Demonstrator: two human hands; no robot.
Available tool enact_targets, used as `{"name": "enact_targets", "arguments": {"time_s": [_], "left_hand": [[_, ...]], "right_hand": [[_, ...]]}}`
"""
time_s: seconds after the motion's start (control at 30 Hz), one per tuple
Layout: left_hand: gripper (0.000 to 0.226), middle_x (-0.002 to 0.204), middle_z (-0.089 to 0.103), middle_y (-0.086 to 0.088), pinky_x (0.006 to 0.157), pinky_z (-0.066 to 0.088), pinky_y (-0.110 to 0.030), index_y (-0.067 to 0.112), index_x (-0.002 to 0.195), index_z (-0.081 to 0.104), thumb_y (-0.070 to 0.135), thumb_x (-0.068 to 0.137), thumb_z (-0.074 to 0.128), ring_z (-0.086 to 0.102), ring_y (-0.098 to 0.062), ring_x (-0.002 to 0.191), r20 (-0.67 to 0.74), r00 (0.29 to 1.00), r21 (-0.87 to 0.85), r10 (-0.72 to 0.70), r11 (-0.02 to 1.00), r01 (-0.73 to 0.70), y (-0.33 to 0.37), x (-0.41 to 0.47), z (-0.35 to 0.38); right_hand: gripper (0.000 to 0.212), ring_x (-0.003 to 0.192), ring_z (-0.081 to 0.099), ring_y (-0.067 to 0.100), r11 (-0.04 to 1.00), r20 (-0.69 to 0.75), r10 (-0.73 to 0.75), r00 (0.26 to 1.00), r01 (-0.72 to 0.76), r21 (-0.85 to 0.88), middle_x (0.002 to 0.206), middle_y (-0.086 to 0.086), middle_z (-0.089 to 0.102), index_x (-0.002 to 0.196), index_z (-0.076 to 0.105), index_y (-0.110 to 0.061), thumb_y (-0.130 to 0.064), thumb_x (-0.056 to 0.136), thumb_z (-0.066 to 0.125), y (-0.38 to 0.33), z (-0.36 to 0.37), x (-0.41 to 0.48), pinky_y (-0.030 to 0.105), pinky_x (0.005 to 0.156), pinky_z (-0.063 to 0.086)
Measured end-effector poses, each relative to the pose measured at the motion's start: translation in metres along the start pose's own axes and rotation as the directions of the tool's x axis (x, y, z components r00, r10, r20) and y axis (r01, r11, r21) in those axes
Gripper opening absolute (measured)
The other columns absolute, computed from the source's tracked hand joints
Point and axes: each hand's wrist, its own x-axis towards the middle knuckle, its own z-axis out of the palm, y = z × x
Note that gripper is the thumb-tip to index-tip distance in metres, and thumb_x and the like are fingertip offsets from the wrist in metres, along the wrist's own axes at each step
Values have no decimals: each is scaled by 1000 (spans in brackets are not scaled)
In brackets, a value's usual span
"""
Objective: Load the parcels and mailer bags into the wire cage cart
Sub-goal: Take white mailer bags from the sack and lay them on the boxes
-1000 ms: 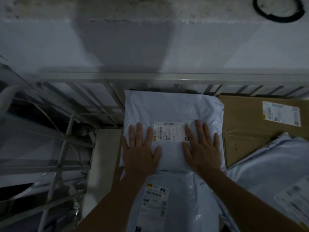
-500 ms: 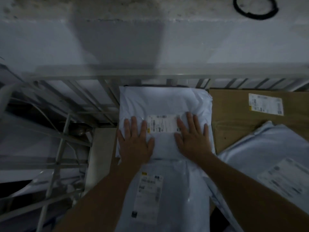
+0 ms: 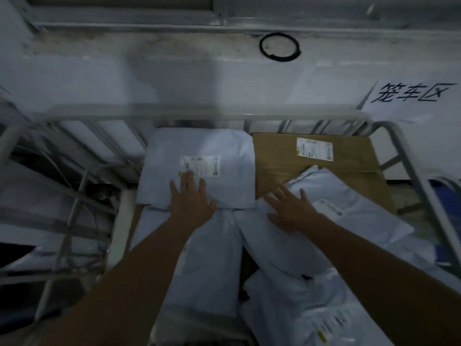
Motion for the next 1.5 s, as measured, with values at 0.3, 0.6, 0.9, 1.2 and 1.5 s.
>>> {"name": "enact_targets", "arguments": {"time_s": [0.3, 0.6, 0.9, 1.2, 1.5], "left_hand": [[110, 166, -8, -11, 120, 18, -45, 19, 160, -3, 83, 82, 39, 18, -32, 149, 237, 968, -325, 77, 946, 4, 132, -86, -21], [105, 166, -3, -12, 122, 19, -45, 7, 159, 2, 71, 90, 48, 11, -30, 152, 377, 914, -313, 148, 950, -25, 206, -127, -16], [67, 166, -8, -12, 112, 33, -54, 16, 159, 2, 44, 106, 32, 18, -35, 149, 313, 928, -236, 202, 963, -130, 233, -122, -12], [66, 166, 7, -12, 112, 35, -48, 9, 159, 6, 45, 107, 27, 25, -31, 147, 269, 950, -208, 161, 972, -106, 245, -123, -18], [57, 135, 57, -11, 84, 46, -34, 12, 157, 22, 27, 105, 40, 61, -27, 113, -5, 996, -60, 92, 994, -92, 245, -120, -92]], "right_hand": [[73, 154, 6, 23, 990, 134, -139, 981, 141, -5, 168, 1, -1, 161, 9, -27, -65, 100, 26, 97, 23, -94, 48, 121, 17], [149, 154, -5, 19, 968, 176, -251, 952, 244, 62, 167, -2, -10, 160, -2, -30, -109, 33, -1, 114, 25, -126, 54, 122, 6], [155, 154, 3, 20, 971, 167, -240, 956, 238, 35, 168, 0, -1, 161, 3, -27, -108, 29, -6, 113, 25, -131, 50, 122, 12], [52, 147, 30, 21, 970, 81, -240, 967, 237, 43, 165, 1, 22, 157, 26, -32, -48, 107, 26, 116, 29, -126, 42, 116, 31], [76, 134, 48, 33, 904, -173, -181, 968, 233, 358, 147, 18, 49, 147, 43, -5, -62, 100, 24, 119, -25, -146, 35, 117, 28]]}}
